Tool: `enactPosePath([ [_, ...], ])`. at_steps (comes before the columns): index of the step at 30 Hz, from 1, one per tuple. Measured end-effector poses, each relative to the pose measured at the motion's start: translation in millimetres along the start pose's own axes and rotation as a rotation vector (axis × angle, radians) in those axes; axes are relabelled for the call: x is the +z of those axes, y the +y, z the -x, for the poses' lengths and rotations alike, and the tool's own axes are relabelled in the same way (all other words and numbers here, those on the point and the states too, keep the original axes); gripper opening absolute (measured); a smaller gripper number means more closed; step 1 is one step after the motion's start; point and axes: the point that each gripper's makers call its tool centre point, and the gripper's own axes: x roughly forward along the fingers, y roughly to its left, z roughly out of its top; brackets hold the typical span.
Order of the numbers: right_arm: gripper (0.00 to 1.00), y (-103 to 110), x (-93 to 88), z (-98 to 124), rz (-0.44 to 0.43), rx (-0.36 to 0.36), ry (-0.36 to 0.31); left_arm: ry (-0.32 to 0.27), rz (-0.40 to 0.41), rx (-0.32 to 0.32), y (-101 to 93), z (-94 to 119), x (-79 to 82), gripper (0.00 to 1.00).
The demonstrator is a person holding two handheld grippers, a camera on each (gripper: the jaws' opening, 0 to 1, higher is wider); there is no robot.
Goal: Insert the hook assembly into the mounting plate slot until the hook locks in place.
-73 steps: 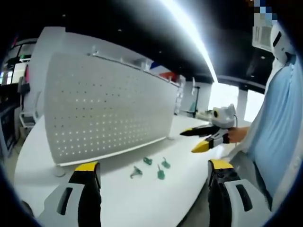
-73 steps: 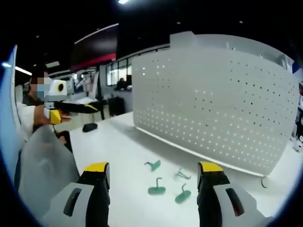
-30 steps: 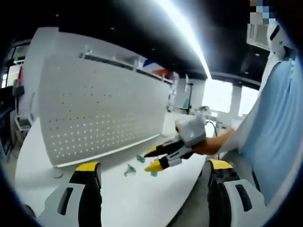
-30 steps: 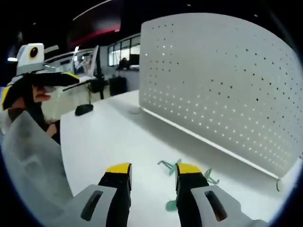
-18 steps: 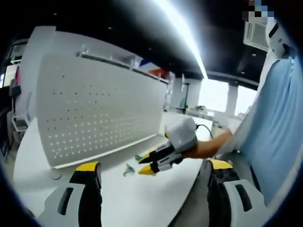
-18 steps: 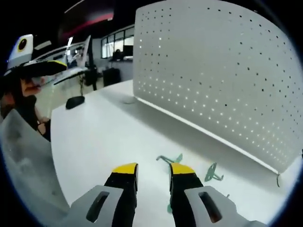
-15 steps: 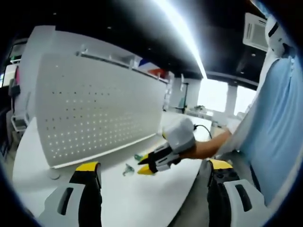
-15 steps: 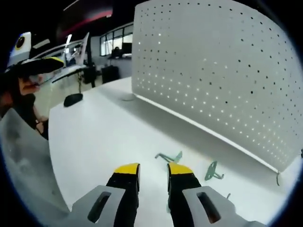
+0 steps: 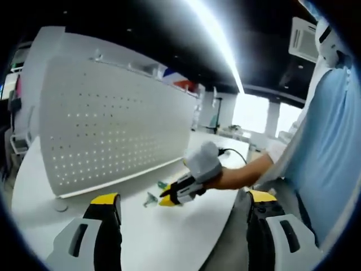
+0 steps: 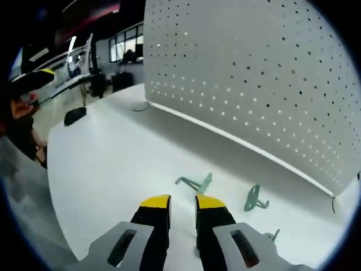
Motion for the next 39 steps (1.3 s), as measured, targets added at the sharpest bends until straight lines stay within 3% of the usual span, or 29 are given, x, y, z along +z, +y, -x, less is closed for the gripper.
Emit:
enactPosePath([
  [18,0.1,-14.2,-13.0,-13.1,-0.011,-0.036,0.054,0.013,0.014,-0.006,8.3,0.5,-7.1,0.93],
  [39,0.07,-21.3,-5.3,-22.1,-0.008,-0.062,0.038,0.017,0.03,-0.007,10.4,3.8,-12.7,0.93],
])
